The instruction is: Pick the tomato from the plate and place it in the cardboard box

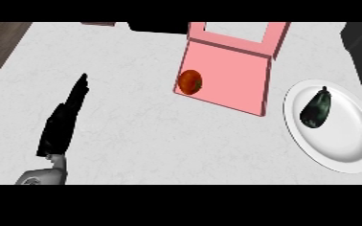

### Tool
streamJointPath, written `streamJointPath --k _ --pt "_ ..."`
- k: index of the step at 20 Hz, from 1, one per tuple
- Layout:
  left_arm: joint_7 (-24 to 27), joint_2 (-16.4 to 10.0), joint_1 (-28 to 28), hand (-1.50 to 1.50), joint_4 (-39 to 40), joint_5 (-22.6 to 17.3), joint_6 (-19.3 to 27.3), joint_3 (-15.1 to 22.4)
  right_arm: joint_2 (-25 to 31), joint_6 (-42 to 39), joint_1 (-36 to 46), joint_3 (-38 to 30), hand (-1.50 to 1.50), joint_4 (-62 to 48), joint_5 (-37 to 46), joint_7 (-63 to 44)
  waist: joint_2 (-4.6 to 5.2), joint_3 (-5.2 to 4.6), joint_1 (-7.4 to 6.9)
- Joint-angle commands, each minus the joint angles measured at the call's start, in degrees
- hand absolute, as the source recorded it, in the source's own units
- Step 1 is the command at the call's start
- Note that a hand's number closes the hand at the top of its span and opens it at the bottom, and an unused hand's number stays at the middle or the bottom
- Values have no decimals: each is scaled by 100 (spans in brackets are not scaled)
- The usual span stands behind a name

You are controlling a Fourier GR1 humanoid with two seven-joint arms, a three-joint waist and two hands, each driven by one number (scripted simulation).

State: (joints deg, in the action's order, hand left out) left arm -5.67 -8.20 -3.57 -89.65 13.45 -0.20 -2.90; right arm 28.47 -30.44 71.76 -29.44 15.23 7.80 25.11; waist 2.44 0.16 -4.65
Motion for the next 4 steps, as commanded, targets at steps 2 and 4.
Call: streamJointPath --k 2,4 --pt "103 44 52 0 -50 -15 -42 78 758 -556 -190 -122 -150 -214 -35 191 84 14 -156" --pt "52 54 -42 0 -58 51 -20 131 856 -828 -366 -30 -150 -203 57 430 103 22 -155"
